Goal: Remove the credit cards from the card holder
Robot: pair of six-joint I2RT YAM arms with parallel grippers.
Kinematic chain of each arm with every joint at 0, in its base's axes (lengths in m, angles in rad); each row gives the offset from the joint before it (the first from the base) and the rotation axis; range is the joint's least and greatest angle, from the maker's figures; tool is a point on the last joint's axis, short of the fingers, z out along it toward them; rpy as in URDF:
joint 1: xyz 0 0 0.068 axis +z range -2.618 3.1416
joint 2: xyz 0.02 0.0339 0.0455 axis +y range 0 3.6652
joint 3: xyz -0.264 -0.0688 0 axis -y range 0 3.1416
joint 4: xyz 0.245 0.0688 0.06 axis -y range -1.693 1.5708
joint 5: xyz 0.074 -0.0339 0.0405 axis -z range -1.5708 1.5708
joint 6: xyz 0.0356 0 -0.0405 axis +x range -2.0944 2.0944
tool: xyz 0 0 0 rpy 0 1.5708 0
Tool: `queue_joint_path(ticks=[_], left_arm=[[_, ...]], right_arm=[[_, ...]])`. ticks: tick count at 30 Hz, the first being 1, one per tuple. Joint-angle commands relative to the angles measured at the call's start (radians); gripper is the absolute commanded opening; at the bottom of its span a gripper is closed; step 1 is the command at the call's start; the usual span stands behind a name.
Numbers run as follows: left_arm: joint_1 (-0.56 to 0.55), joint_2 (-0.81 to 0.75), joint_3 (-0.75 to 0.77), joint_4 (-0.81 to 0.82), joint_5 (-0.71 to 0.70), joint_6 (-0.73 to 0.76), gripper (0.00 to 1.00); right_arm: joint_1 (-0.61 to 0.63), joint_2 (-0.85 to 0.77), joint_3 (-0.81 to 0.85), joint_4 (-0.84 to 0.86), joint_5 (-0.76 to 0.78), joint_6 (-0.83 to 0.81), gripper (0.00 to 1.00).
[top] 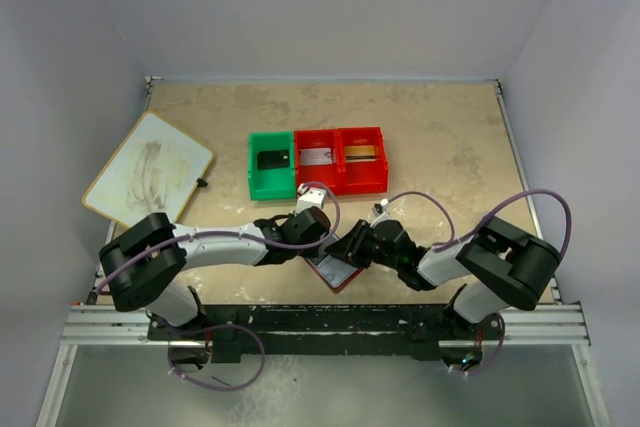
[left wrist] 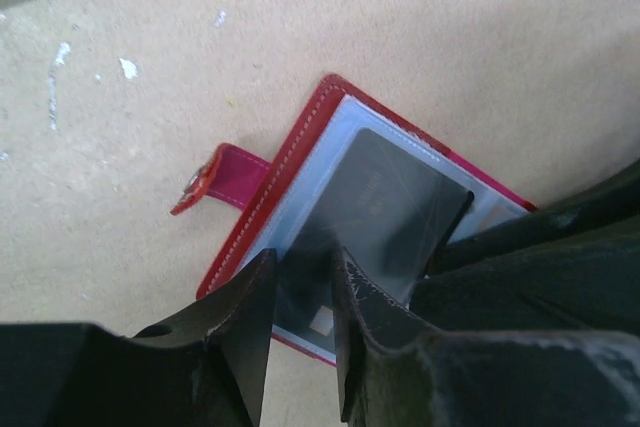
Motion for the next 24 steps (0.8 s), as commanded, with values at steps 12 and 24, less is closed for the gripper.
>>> queue_joint_path(ticks=[12,24], left_arm=[[0.005,-0.012,-0.045,-0.017,0.007,-0.025,0.19],[0.004,-0.032,-0.054,-0.01,0.001,-0.041,0.17]], right_arm=[[0.006,0.093,-0.029,0.143,0.007,0.034,0.16],[0.006,0.074,-0.052,0.178,0.017,0.035,0.0]])
